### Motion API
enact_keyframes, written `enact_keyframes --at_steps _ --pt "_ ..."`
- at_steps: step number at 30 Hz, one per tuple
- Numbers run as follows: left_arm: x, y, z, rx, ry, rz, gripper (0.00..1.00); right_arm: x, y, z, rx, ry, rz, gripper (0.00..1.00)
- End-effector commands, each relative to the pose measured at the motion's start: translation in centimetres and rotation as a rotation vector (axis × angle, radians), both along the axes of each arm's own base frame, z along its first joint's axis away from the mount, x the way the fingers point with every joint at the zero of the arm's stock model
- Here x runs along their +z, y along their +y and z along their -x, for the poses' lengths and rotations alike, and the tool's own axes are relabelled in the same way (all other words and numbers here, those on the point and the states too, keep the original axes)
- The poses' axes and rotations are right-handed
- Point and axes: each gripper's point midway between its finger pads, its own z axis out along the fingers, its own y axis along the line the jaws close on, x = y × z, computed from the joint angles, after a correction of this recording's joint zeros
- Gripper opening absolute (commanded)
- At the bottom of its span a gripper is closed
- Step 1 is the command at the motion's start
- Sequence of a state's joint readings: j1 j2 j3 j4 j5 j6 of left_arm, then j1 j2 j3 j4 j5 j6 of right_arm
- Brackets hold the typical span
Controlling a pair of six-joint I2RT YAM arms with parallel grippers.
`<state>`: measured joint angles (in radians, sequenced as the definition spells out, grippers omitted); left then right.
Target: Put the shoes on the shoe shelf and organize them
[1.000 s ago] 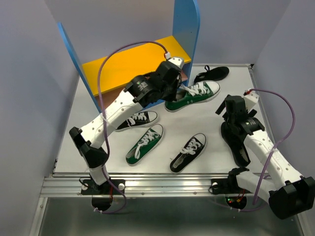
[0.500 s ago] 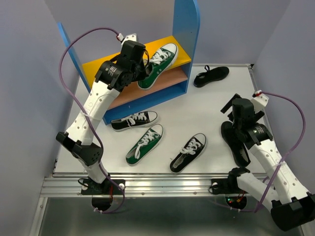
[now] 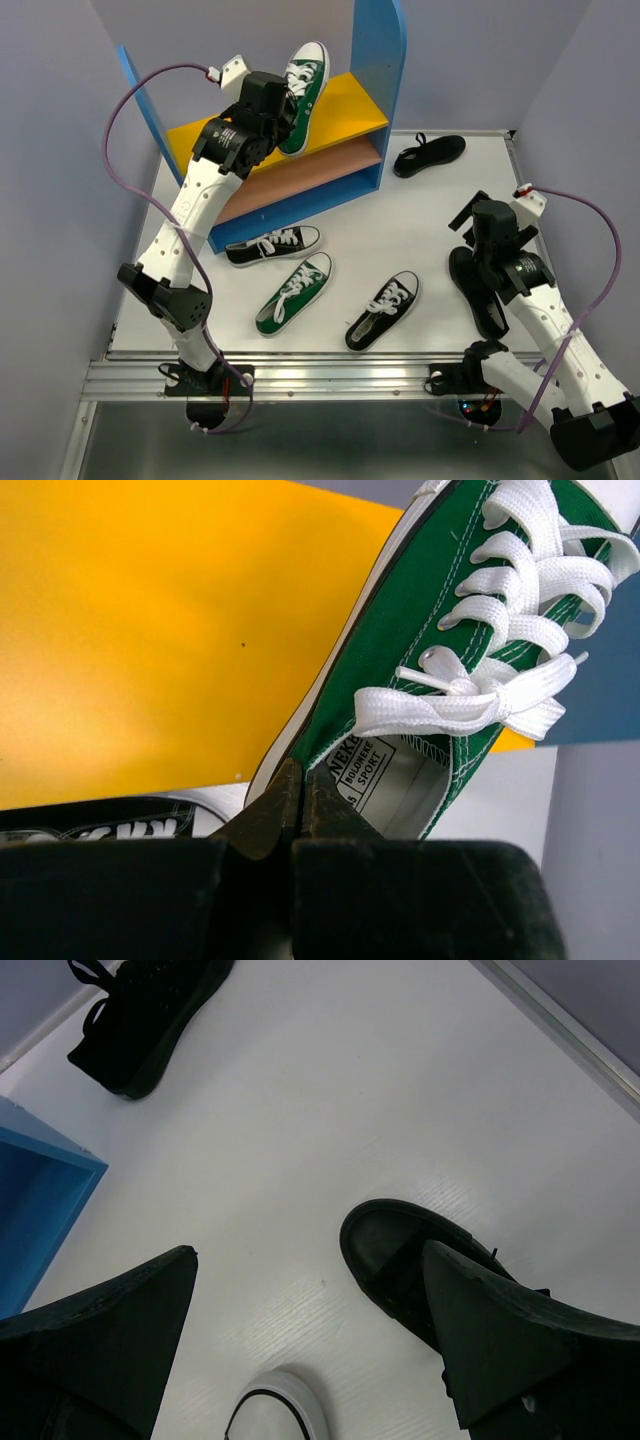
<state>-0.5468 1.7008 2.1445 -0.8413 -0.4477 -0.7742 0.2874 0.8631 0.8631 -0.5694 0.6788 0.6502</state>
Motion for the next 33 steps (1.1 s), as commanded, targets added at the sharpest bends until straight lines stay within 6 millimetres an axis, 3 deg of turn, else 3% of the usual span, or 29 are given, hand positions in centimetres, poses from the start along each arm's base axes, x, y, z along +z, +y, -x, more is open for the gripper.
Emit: enact_keyframes --at_steps 1,13,22,24,25,28,33 --pt "6.1 0.7 -2.4 0.169 -0.204 0.213 0.0 2.6 0.0 -0.4 0.001 -0.062 -0.006 1.0" --pt "2.9 -0.6 -3.8 0.236 -0.125 0.305 0.0 2.5 -0.2 0.0 -0.004 -0.061 -0.008 1.0" --pt "0.5 -2.4 -4.8 0.182 -0.071 0.311 0.0 1.9 0.3 -0.3 0.013 -0.037 -0.015 1.0" --pt "0.1 -2.9 -4.9 0.159 -0.06 0.304 0.09 1.8 0.3 -0.5 0.014 -0.03 -0.008 1.0" --pt "0.1 -3.0 -4.9 0.154 -0.061 0.301 0.28 1.7 0.2 -0.6 0.011 -0.025 -0.006 1.0" --pt "0.0 -3.7 -5.1 0.109 -0.064 0.289 0.53 1.7 0.3 -0.7 0.013 -0.027 -0.009 1.0" --pt "0.6 -4.4 -5.1 0.037 -0.097 0.265 0.6 1.4 0.2 -0.5 0.006 -0.026 -0.005 1.0"
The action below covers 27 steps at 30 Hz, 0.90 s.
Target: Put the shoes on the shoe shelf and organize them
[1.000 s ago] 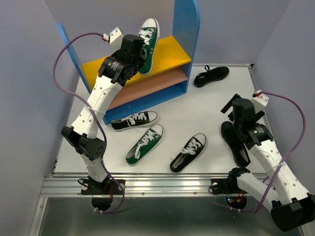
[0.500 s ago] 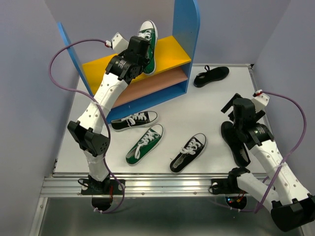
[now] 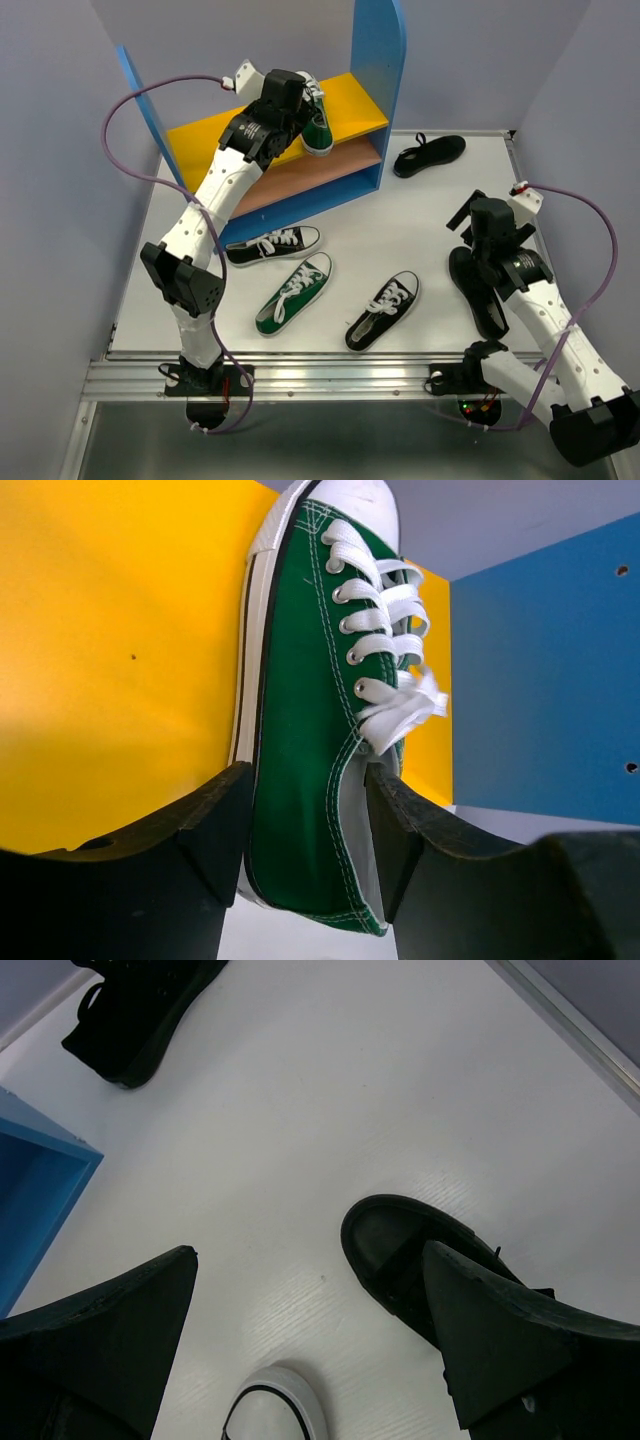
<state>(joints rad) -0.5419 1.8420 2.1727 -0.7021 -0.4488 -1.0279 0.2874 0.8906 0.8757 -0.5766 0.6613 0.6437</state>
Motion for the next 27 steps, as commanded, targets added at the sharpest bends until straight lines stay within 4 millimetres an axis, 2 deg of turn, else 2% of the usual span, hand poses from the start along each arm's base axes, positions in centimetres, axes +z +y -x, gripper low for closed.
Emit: enact_keyframes --at_steps 1,9,13,15,16,17,18,20,21,27 --pt "2.9 -1.1 0.1 -0.093 -0.101 0.001 0.6 1.6 -0.2 -0.1 -0.01 -0.05 -0.01 1.0" --pt "5.3 -2.3 1.3 -0.183 -0.199 -0.125 0.6 1.6 0.0 -0.1 -0.002 -0.049 -0.014 1.0" --pt "5.8 -1.9 2.3 -0.183 -0.225 -0.284 0.6 1.7 0.4 -0.4 0.017 -0.044 -0.023 1.0" --pt "5.7 -2.5 3.1 -0.199 -0.226 -0.342 0.6 1.6 0.9 -0.8 0.04 -0.033 -0.03 1.0" --pt "5.9 -2.2 3.3 -0.191 -0.234 -0.401 0.6 1.4 1.4 -1.2 0.062 -0.024 -0.036 1.0" --pt "6.1 -3.1 4.1 -0.21 -0.244 -0.43 0.6 1.4 1.6 -1.5 0.076 -0.018 -0.033 1.0" --pt "6.2 -2.4 4.1 -0.19 -0.245 -0.464 0.6 1.4 1.8 -1.8 0.086 -0.015 -0.033 1.0" --pt "6.9 -3.0 5.3 -0.195 -0.265 -0.547 0.6 1.8 2.4 -2.5 0.11 -0.012 -0.04 1.0" --pt "7.1 -3.4 5.7 -0.206 -0.276 -0.57 0.6 1.1 2.7 -3.0 0.118 0.016 -0.038 1.0" --pt "8.6 -6.8 9.5 -0.34 -0.37 -0.687 0.6 0.5 4.3 -5.0 0.16 0.064 -0.061 1.0"
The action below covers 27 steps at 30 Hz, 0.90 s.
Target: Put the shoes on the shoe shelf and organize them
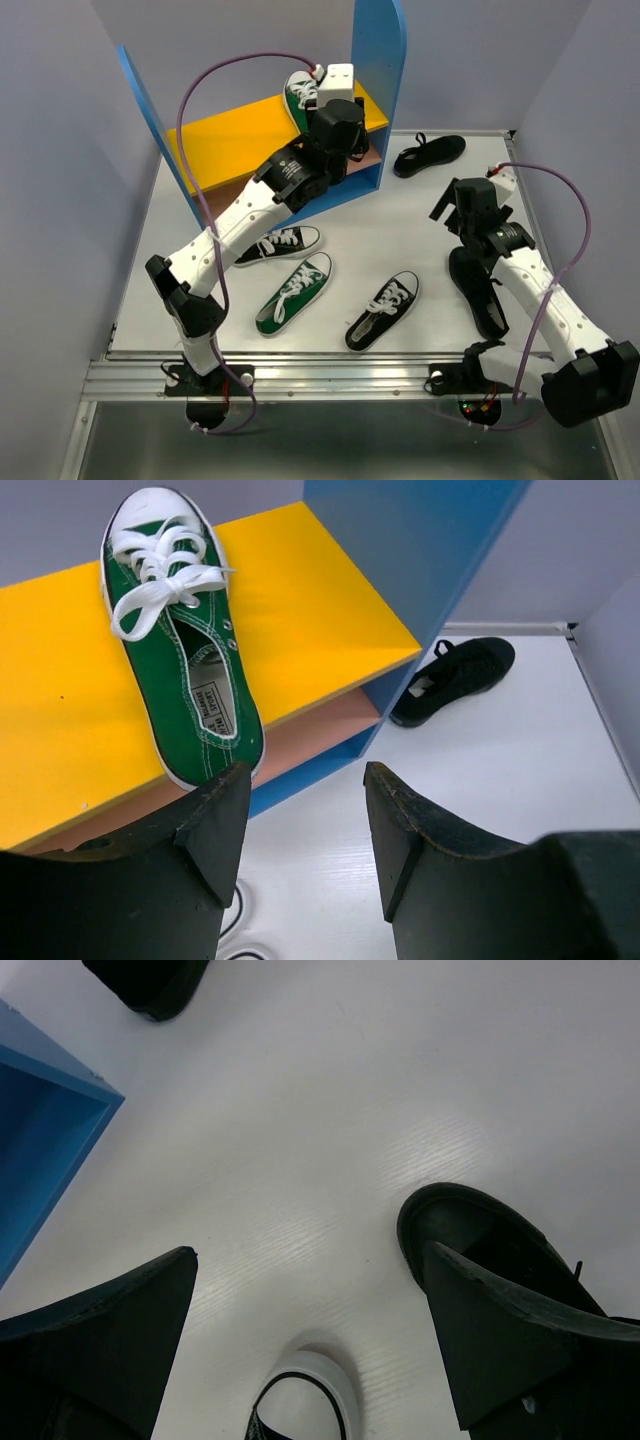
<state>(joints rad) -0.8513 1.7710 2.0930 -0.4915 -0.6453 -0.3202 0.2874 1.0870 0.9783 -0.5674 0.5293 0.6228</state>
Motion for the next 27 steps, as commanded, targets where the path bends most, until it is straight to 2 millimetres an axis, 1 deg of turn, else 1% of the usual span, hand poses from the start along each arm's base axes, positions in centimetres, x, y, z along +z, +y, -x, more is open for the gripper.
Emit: enact_keyframes --at_steps 1,2,3,6,7,8,9,10,12,13,14,15,16,17,18,21,22,25,26,27 --pt "5.0 0.5 3.1 -0.05 -0.137 -0.073 0.6 1.4 1.4 -1.9 0.052 -0.025 -0.028 1.0" --pt "4.6 -0.3 4.0 -0.088 -0.124 -0.096 0.6 1.4 1.8 -2.1 0.073 -0.018 -0.032 1.0" --pt "4.2 -0.7 4.5 -0.109 -0.113 -0.11 0.6 1.4 1.9 -2.2 0.082 -0.014 -0.032 1.0" --pt "2.0 -2.9 7.4 -0.249 -0.055 -0.144 0.59 0.7 2.2 -2.0 0.096 0.008 -0.04 1.0" --pt "0.4 -3.7 8.7 -0.327 -0.021 -0.153 0.59 0.6 2.1 -1.8 0.092 0.012 -0.04 1.0" --pt "-0.5 -4.4 9.8 -0.379 -0.002 -0.137 0.59 0.8 1.9 -1.5 0.081 0.003 -0.04 1.0" --pt "-0.5 -5.4 12.1 -0.501 0.014 -0.098 0.59 0.5 1.6 -1.2 0.066 0.009 -0.042 1.0" --pt "-3.4 -6.1 13.1 -0.555 0.066 -0.111 0.59 0.7 1.4 -1.0 0.055 0.002 -0.043 1.0" --pt "-5.4 -6.6 15.0 -0.622 0.13 -0.063 0.59 1.6 0.6 -0.5 0.012 -0.033 -0.041 1.0" --pt "-7.5 -6.5 16.4 -0.662 0.188 -0.046 0.59 1.8 0.0 -0.3 -0.018 -0.047 -0.028 1.0" --pt "-8.6 -6.3 17.0 -0.674 0.215 -0.045 0.59 2.6 -0.3 0.1 -0.036 -0.079 -0.036 1.0" --pt "-8.9 -5.8 17.6 -0.683 0.227 -0.034 0.59 3.0 -0.6 0.3 -0.049 -0.093 -0.034 1.0" --pt "-11.5 -5.6 18.5 -0.698 0.282 -0.06 0.58 3.3 -1.0 0.5 -0.067 -0.107 -0.027 1.0" --pt "-12.6 -5.4 19.0 -0.703 0.305 -0.07 0.58 3.6 -1.2 0.6 -0.074 -0.117 -0.026 1.0" --pt "-14.7 -4.8 19.9 -0.7 0.35 -0.098 0.57 3.9 -1.4 0.9 -0.083 -0.132 -0.027 1.0" --pt "-18.1 -4.0 21.0 -0.692 0.432 -0.13 0.57 4.2 -1.9 1.3 -0.099 -0.147 -0.02 1.0" --pt "-19.8 -3.6 21.7 -0.69 0.479 -0.135 0.57 4.4 -1.9 1.4 -0.099 -0.154 -0.02 1.0" --pt "-22.1 -2.9 22.6 -0.669 0.536 -0.143 0.56 4.2 -1.9 1.6 -0.095 -0.153 -0.021 1.0" --pt "-23.8 -1.7 22.7 -0.625 0.578 -0.18 0.56 4.1 -1.8 1.6 -0.087 -0.149 -0.025 1.0" --pt "-24.6 -0.8 22.5 -0.575 0.601 -0.208 0.56 4.1 -1.7 1.6 -0.085 -0.149 -0.028 1.0"
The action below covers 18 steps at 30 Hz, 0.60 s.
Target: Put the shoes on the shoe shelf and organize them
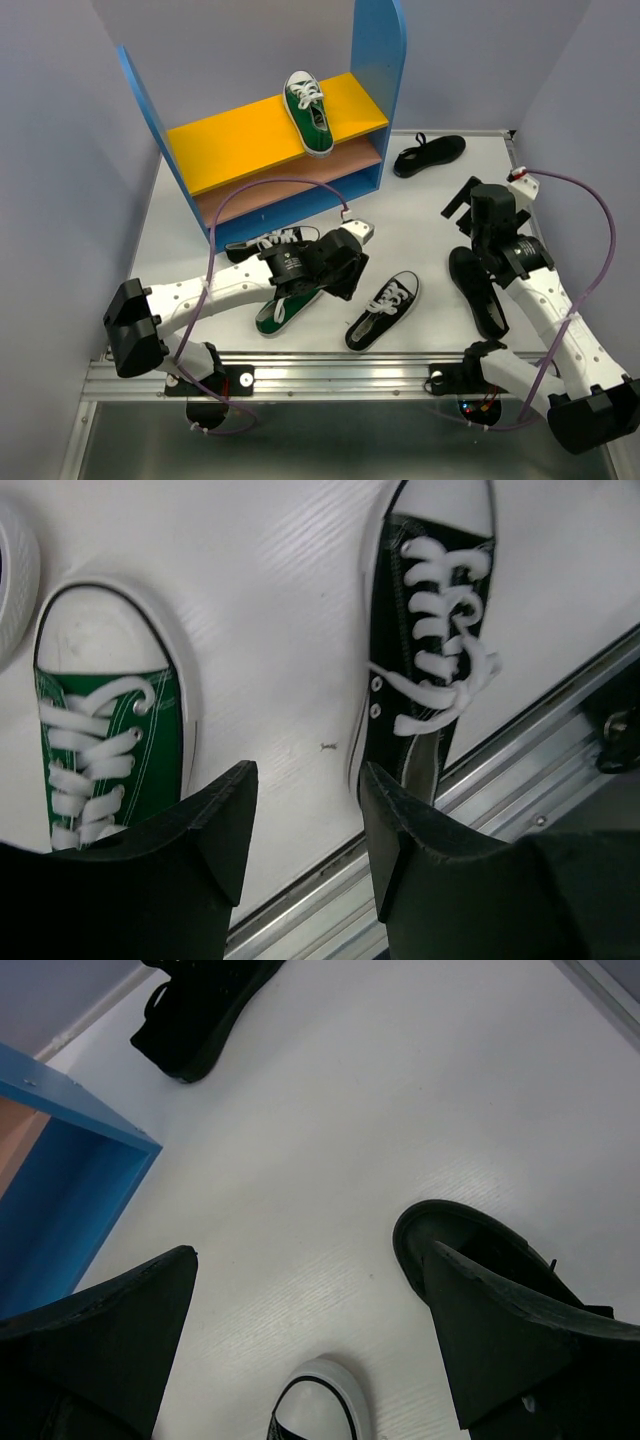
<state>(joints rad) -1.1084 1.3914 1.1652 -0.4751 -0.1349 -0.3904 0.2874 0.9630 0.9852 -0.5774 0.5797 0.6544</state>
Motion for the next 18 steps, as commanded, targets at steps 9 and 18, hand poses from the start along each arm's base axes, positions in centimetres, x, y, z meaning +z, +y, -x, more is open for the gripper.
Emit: enact_keyframes --at_steps 9,18 --pt "-6.2 11.0 1.4 0.361 0.074 -0.364 0.78 -1.3 0.0 0.1 -0.012 0.022 -0.016 1.0" --pt "-7.1 13.5 -0.7 0.48 0.077 -0.388 0.78 -1.7 0.2 -0.2 -0.002 0.031 -0.011 1.0"
